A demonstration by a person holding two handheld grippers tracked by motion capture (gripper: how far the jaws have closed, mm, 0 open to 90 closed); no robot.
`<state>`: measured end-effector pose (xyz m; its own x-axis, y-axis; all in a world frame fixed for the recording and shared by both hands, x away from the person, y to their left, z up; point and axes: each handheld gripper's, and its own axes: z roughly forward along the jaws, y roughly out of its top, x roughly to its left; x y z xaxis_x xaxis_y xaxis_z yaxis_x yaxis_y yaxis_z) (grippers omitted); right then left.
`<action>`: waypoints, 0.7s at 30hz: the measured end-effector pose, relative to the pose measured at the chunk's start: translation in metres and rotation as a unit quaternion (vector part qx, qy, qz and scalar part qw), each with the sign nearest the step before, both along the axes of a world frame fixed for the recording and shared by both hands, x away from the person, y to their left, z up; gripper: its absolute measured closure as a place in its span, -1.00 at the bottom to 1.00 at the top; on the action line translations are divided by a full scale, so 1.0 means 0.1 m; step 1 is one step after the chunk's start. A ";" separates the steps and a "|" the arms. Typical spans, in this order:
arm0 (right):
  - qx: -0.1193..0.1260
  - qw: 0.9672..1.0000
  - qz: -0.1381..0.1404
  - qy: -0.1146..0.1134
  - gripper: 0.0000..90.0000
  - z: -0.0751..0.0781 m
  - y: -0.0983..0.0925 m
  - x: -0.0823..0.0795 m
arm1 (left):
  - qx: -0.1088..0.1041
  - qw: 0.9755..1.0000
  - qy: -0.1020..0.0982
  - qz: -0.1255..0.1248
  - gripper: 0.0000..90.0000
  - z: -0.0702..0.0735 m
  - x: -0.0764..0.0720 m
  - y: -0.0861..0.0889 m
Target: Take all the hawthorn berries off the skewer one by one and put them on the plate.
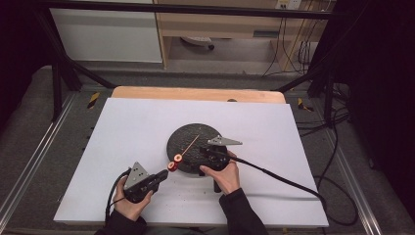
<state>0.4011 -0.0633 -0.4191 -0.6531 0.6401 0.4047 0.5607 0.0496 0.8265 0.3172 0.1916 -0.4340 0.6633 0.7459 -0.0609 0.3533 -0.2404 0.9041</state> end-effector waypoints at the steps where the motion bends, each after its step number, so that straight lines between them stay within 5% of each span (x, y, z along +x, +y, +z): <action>1: 0.001 1.000 0.001 0.001 -0.67 0.00 0.02 0.00 | 0.000 1.000 -0.002 0.000 0.96 0.00 0.00 0.00; 21: 0.052 0.997 0.024 0.056 0.01 -0.05 0.11 0.00 | 0.004 1.000 -0.011 -0.010 0.96 0.02 -0.04 -0.08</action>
<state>0.4007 -0.0528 -0.4243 -0.6283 0.5601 0.5400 0.6491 -0.0054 0.7607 0.3136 0.1839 -0.4320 0.6789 0.7331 -0.0411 0.3288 -0.2535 0.9097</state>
